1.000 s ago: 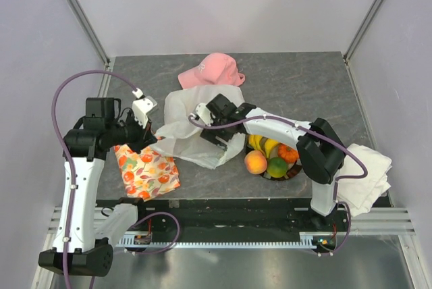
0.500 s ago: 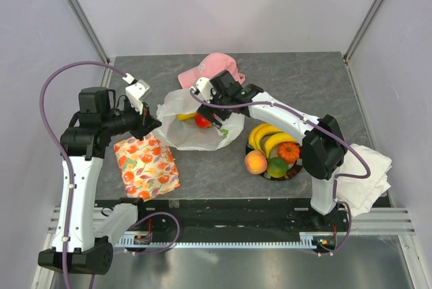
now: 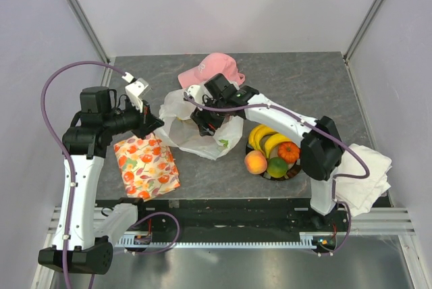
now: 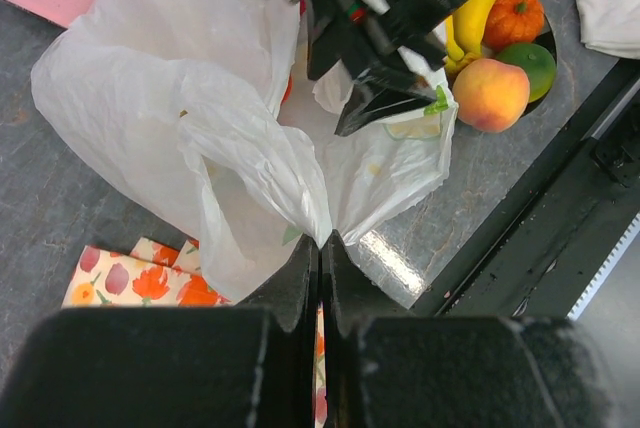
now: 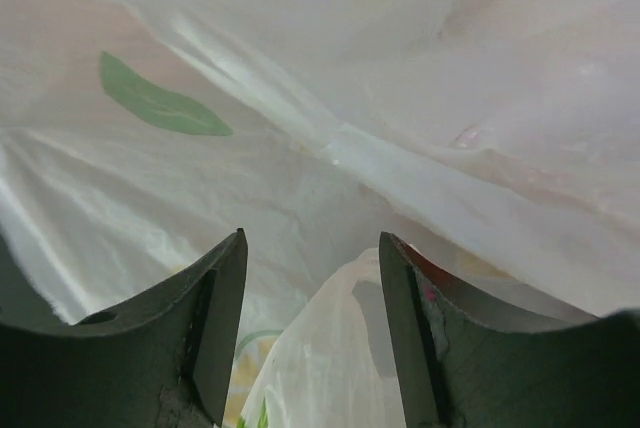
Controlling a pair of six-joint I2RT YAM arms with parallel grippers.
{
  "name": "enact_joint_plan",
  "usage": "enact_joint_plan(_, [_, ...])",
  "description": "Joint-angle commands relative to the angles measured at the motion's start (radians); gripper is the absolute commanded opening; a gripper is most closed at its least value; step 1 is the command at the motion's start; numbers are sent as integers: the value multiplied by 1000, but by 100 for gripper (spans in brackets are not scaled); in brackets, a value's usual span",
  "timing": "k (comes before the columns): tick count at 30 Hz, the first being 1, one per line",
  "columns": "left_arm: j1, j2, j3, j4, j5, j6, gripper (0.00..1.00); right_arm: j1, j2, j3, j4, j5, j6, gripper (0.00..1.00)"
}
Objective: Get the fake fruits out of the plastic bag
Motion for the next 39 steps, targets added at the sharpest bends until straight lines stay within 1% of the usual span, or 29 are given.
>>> enact_joint_plan(1, [-1, 1, 9, 35, 29, -32, 1, -4, 56, 47, -5, 27, 22, 63])
enact_joint_plan(2, [-1, 1, 6, 35, 29, -30, 2, -2, 77, 49, -4, 48, 29, 63])
enact_joint_plan(3, [-1, 0, 4, 35, 29, -32, 1, -4, 90, 58, -1, 115, 47, 66])
enact_joint_plan(5, [-1, 0, 4, 35, 25, -30, 2, -5, 106, 59, 16, 180, 64, 75])
enact_joint_plan(6, [-1, -3, 1, 35, 25, -29, 2, -8, 113, 62, 36, 237, 77, 81])
enact_joint_plan(8, [-1, -2, -3, 37, 21, -29, 2, -10, 137, 87, 47, 271, 101, 88])
enact_joint_plan(12, [-1, 3, -8, 35, 27, -29, 2, -17, 201, 144, 45, 311, 126, 93])
enact_joint_plan(16, [0, 9, -5, 35, 25, -29, 2, -19, 281, 184, 47, 323, 143, 95])
enact_joint_plan(22, [2, 9, -8, 35, 22, -30, 1, -24, 346, 205, 55, 315, 150, 95])
enact_joint_plan(30, [9, 7, -19, 32, 24, -32, 2, -31, 373, 245, 127, 315, 160, 94])
enact_joint_plan(31, [9, 6, -20, 32, 25, -34, 2, -30, 384, 254, 127, 317, 163, 94])
enact_joint_plan(32, [11, 7, -19, 34, 27, -32, 1, -30, 389, 260, 127, 317, 163, 98])
enact_joint_plan(39, [15, 7, -23, 28, 29, -32, 2, -30, 418, 297, 137, 306, 158, 98])
